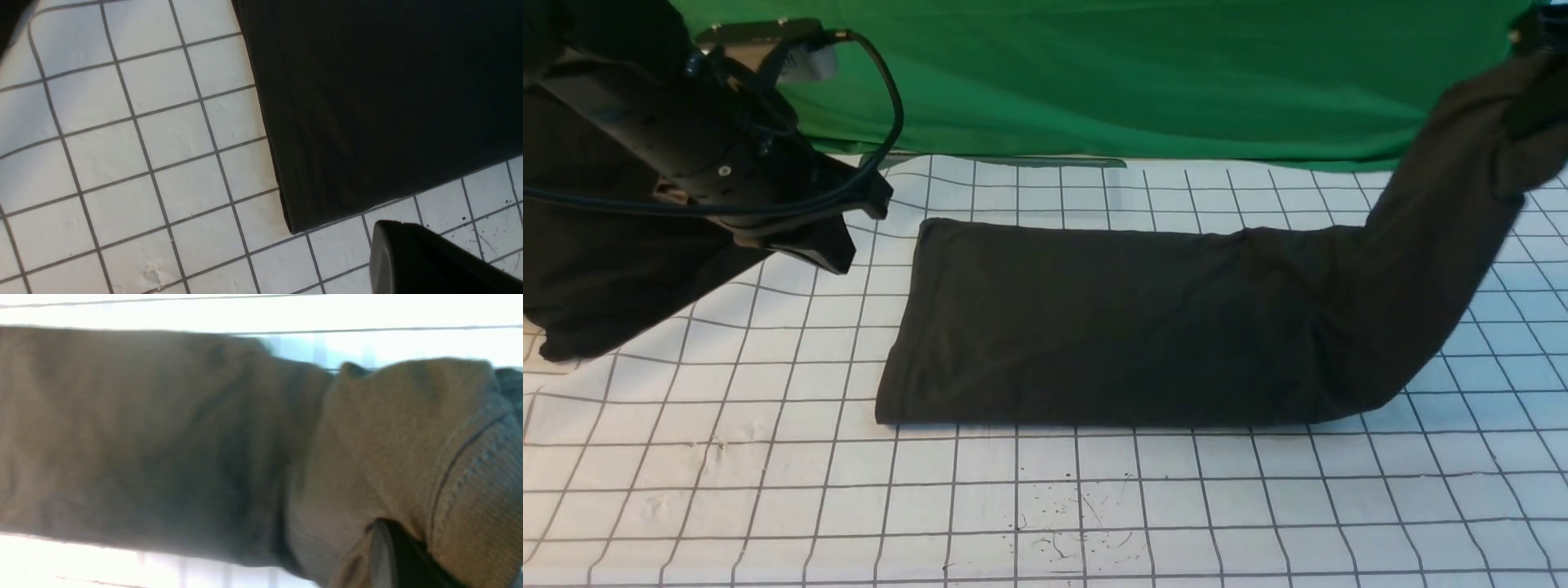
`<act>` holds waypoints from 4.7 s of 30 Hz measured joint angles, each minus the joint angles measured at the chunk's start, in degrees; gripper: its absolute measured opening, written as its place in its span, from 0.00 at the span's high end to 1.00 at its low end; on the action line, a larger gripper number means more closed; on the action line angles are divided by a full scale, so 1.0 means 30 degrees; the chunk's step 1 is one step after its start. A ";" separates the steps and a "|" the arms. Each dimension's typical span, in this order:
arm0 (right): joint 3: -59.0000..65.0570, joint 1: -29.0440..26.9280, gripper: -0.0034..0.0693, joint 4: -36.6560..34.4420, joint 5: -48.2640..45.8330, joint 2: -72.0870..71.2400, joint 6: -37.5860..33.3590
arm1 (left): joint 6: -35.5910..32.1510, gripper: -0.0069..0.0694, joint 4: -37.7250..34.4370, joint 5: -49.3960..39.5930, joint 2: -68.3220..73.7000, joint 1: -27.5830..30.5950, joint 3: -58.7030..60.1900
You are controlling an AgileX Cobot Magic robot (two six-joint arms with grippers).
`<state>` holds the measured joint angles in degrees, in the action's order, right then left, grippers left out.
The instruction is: Fold a long-sleeved shirt over a white checkered tablecloth.
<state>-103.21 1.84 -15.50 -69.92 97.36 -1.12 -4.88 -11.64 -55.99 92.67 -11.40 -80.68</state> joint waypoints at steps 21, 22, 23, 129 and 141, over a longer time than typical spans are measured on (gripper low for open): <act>-0.4113 1.0724 0.92 -0.0764 0.5031 0.7731 0.3466 | 0.0000 0.91 0.0207 0.0119 0.0000 0.0942 0.0000; -0.4393 1.0918 0.92 -0.0761 0.5294 0.8244 0.3577 | 0.0000 0.91 0.0219 0.0119 0.0000 0.1054 0.0000; -0.4613 1.1087 0.92 -0.0761 0.5531 0.8715 0.3739 | 0.0000 0.91 0.0219 0.0119 0.0000 0.1157 0.0000; 1.6297 0.5643 0.96 0.3034 1.6617 -2.1693 -0.4306 | 0.1626 0.91 0.0268 0.4679 -2.0966 -0.0693 0.9998; 2.8494 0.5643 0.96 0.3034 2.6445 -3.1641 -0.4019 | 0.4128 0.91 0.0174 0.8613 -3.0867 -0.0693 1.9880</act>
<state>-17.72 18.77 -6.40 9.41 2.44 -13.17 7.51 -11.12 -30.15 0.07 -13.48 -21.04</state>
